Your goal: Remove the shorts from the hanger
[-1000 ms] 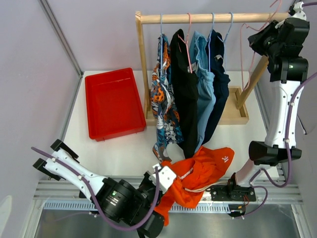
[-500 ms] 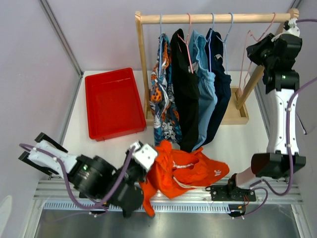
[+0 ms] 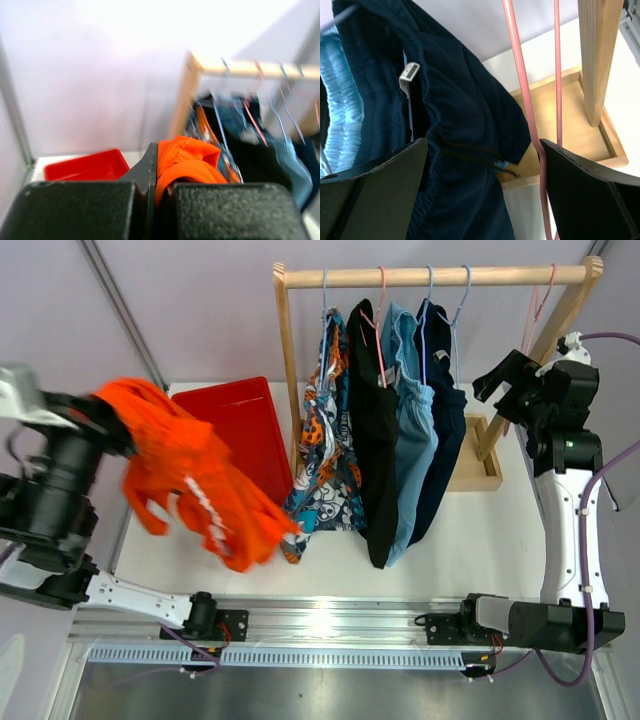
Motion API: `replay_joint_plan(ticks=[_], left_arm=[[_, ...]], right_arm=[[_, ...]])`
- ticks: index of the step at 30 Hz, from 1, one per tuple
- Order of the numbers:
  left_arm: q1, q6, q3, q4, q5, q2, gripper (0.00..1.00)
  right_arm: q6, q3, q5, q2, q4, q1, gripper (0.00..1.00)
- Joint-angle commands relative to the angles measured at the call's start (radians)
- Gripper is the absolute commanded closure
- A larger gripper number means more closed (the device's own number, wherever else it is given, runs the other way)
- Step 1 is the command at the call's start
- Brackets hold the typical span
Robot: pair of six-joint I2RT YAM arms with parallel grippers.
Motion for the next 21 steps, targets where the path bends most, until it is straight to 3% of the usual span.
replay_joint_plan(ticks=[1, 4, 7, 9, 10, 11, 12, 14, 18, 21], left_arm=[[0.032, 0.418, 0.113, 0.308, 0.066, 0.148, 1.0], [0.118, 0.435, 0.167, 0.218, 0.077, 0.211, 1.0], [0.288, 0.397, 0.132, 0.133, 0.098, 0.284, 1.0], [0.458, 0.247, 0.162, -0.073, 0.142, 0.314, 1.0], [0.525, -0.009, 0.235, -0.223, 0.244, 0.325, 1.0], [0.69, -0.131, 0.342, -0.476, 0.308, 0.368, 1.0], [0.777, -0.216, 0.391, -0.546, 0.367, 0.398, 1.0], [0.957, -0.333, 0.559, -0.635, 0.472, 0.472, 1.0], [1.153, -0.402, 0.736, -0.643, 0.558, 0.673, 1.0], [1.329, -0.575, 0.882, -0.701, 0.662, 0.776, 1.0]], right_arm=[[-0.005, -0.019, -0.026, -0.041, 0.034, -0.003, 0.01], [-0.001, -0.046, -0.051, -0.057, 0.043, -0.003, 0.01], [-0.004, -0.068, -0.074, -0.066, 0.042, -0.003, 0.01], [-0.005, -0.091, -0.086, -0.075, 0.046, -0.003, 0.01], [-0.005, -0.098, -0.091, -0.078, 0.048, -0.003, 0.01], [-0.004, -0.105, -0.1, -0.083, 0.048, -0.003, 0.01], [-0.004, -0.114, -0.106, -0.086, 0.05, -0.003, 0.01], [-0.007, -0.135, -0.115, -0.094, 0.048, -0.003, 0.01], [-0.019, -0.175, -0.126, -0.114, 0.045, -0.003, 0.01], [-0.042, -0.178, -0.137, -0.13, 0.01, -0.003, 0.0]])
